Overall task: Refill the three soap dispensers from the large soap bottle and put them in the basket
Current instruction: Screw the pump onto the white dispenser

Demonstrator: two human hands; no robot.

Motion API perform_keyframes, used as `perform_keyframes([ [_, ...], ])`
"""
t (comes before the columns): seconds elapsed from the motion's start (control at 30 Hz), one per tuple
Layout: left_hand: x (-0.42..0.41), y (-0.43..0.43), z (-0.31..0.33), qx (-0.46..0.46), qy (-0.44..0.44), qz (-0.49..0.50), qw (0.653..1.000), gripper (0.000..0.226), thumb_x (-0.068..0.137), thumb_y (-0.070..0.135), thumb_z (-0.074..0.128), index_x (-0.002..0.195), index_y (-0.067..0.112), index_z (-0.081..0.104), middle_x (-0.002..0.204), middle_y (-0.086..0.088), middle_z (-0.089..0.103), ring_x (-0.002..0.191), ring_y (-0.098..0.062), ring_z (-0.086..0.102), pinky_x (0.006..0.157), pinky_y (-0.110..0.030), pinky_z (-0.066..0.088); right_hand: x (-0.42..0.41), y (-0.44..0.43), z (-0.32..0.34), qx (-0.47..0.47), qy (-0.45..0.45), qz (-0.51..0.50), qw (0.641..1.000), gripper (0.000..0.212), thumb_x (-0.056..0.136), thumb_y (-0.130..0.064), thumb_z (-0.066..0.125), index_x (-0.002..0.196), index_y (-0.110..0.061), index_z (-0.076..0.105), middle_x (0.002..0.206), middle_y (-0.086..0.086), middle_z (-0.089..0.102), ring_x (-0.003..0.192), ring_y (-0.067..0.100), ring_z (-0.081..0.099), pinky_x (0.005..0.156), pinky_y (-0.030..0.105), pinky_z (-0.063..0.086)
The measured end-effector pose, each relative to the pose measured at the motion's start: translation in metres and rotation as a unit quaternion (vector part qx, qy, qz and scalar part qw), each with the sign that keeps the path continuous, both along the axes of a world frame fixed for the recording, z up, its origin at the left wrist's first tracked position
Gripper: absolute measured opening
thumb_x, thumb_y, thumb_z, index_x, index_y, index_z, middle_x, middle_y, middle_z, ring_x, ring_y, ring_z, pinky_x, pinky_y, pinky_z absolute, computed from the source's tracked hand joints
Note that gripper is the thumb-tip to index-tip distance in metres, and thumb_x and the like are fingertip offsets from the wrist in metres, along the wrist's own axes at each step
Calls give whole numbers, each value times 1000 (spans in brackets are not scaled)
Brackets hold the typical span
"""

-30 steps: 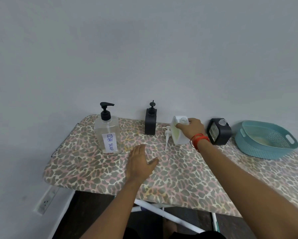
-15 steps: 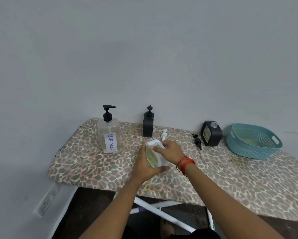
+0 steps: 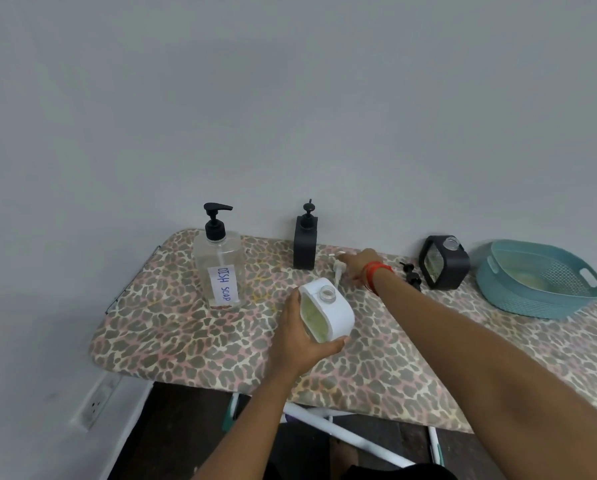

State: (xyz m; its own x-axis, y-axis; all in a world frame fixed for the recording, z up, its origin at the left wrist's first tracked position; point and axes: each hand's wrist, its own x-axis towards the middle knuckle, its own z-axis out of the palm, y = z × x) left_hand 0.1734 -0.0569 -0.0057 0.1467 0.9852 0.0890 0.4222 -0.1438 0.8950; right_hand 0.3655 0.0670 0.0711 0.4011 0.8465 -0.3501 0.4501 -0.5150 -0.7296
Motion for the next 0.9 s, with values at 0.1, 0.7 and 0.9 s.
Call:
perform_keyframes([
  [0.1,-1,3,-4,1,-6,-4,1000,138,50,72,87,159,32,14,156,7,35,141,-14,40,112,-46,44,-10,11,-4,-23,-8,19,1000,44,84,-46,72,88,-4,66,76,13,72,57,24,65,58,33,60],
  [0.7,-18,15,9,-33,-65,-68,995,113,61,41,96,155,25,37,148,11,51,134,-9,52,104,-28,49,-1,-58,61,392,74,40,916,27,80,-44,77,91,-22,69,90,7,72,81,27,68,81,49,58],
  [0.9,-29,5,26,-75,-130,-87,985,71,80,-4,81,138,23,51,123,17,66,119,-4,64,87,-18,54,-7,-95,79,419,113,108,894,32,81,-43,73,97,-15,69,102,9,73,96,35,67,89,55,54],
])
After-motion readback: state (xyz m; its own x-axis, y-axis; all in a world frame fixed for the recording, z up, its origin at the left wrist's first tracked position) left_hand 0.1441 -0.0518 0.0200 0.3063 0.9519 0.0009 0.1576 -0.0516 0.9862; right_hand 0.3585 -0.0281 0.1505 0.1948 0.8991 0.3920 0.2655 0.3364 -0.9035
